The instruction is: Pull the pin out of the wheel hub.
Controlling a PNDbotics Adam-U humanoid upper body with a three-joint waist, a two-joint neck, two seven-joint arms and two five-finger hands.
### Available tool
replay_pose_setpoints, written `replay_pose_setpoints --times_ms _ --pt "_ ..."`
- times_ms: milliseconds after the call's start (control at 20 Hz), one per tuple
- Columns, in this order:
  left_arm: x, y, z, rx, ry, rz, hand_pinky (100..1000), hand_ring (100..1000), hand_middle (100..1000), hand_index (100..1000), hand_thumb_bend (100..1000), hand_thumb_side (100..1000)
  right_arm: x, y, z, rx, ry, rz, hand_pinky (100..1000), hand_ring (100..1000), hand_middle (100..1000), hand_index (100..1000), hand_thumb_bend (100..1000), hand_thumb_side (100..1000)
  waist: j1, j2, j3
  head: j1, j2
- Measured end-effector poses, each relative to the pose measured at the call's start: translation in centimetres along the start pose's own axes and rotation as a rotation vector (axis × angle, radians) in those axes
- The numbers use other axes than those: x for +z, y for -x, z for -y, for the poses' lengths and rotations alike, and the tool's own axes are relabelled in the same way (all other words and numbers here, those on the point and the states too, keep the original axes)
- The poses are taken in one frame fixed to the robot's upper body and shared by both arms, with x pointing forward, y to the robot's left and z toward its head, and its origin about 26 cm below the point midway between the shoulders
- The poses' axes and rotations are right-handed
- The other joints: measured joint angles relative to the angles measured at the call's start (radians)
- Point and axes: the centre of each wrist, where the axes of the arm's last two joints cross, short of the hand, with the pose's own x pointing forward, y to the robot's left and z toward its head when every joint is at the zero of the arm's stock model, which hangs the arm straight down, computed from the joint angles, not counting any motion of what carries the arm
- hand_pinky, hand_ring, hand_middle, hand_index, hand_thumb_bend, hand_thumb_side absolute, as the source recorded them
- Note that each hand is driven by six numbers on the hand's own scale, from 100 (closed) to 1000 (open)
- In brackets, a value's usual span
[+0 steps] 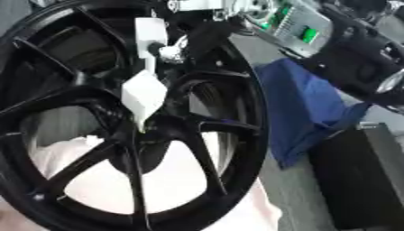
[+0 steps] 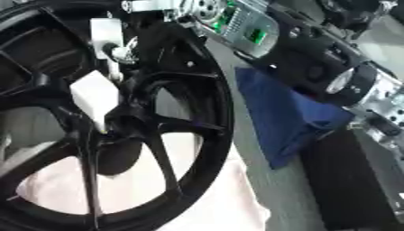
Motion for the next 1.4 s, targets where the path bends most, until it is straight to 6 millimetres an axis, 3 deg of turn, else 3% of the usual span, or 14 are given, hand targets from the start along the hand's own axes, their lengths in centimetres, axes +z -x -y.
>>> replay_pose_setpoints --times_ms 950,1400 --pt "0.0 0.0 0.0 -0.001 0.0 0.0 840 553 582 723 254 702 2.1 -2.2 2.2 -0.065 0.102 0.088 868 717 166 398 100 600 0.009 -0.001 -0.009 -0.01 0.008" --pt "0.3 0.2 -0.3 -0.007 -0.009 -0.01 840 553 583 723 252 695 5.3 -2.2 3.6 -0.149 0.266 0.121 875 711 133 387 100 502 0.047 -0.003 -0.042 -0.008 0.008"
